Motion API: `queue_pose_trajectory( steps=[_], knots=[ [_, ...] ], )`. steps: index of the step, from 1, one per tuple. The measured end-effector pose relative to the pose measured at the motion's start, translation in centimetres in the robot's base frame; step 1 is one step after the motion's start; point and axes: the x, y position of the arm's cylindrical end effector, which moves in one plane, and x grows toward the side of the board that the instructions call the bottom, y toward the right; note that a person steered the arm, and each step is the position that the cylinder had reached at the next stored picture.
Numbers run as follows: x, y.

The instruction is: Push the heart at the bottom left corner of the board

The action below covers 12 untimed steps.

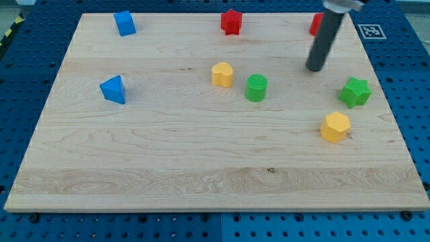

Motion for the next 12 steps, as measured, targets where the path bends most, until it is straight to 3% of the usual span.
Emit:
queue_pose_trajectory(
  steps=[1, 3, 4, 5, 7, 8, 9, 10, 12],
  knots=[
    [0.4, -2.8],
    [3.1, -2.5],
    [1.1, -2.7],
    [-0.3, -6.1],
    [3.7, -16.0],
    [3.6, -19.0],
    [0.6, -18.9],
    [1.2, -20.3],
    [9.1, -23.1]
  ],
)
